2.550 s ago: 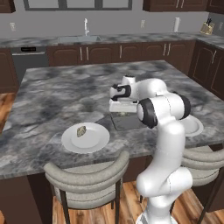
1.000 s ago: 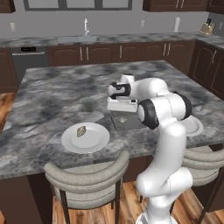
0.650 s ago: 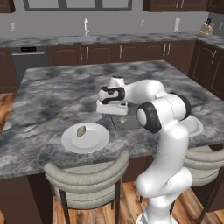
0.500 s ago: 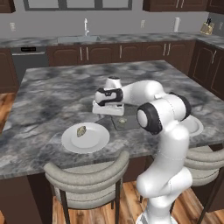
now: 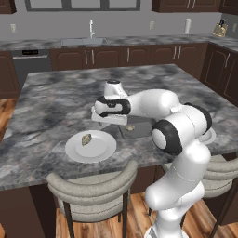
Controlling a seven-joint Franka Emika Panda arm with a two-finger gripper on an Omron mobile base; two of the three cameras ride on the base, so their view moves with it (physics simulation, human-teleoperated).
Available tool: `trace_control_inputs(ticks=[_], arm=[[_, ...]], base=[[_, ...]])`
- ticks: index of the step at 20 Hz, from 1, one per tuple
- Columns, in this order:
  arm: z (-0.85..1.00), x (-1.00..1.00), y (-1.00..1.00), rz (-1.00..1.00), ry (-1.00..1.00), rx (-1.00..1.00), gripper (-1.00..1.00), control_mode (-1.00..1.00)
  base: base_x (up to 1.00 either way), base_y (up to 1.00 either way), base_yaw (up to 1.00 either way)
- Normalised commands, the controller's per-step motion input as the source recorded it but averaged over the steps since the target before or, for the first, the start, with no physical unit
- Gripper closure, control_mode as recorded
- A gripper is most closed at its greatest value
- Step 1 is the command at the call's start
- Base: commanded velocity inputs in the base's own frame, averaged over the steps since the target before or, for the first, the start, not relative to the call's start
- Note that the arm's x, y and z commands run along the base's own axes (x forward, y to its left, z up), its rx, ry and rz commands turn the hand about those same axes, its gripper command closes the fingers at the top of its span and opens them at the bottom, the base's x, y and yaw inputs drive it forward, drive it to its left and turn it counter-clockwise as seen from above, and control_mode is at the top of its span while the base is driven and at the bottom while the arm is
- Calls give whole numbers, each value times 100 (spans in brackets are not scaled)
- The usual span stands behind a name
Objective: Place two dumplings into each of the tupperware containers and then place the containers in the fridge.
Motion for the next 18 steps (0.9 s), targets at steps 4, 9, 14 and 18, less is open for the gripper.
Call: trace_control_inputs(ticks=[4,9,14,18], arm=[[-3,-7,51,0,-1,-1,-100,-100],[0,15,53,0,0,0,-100,-100],[-11,51,32,0,0,0,-100,-100],[-20,45,29,0,0,0,-100,-100]], base=[[0,0,0],[0,0,0],[0,0,0],[0,0,0]])
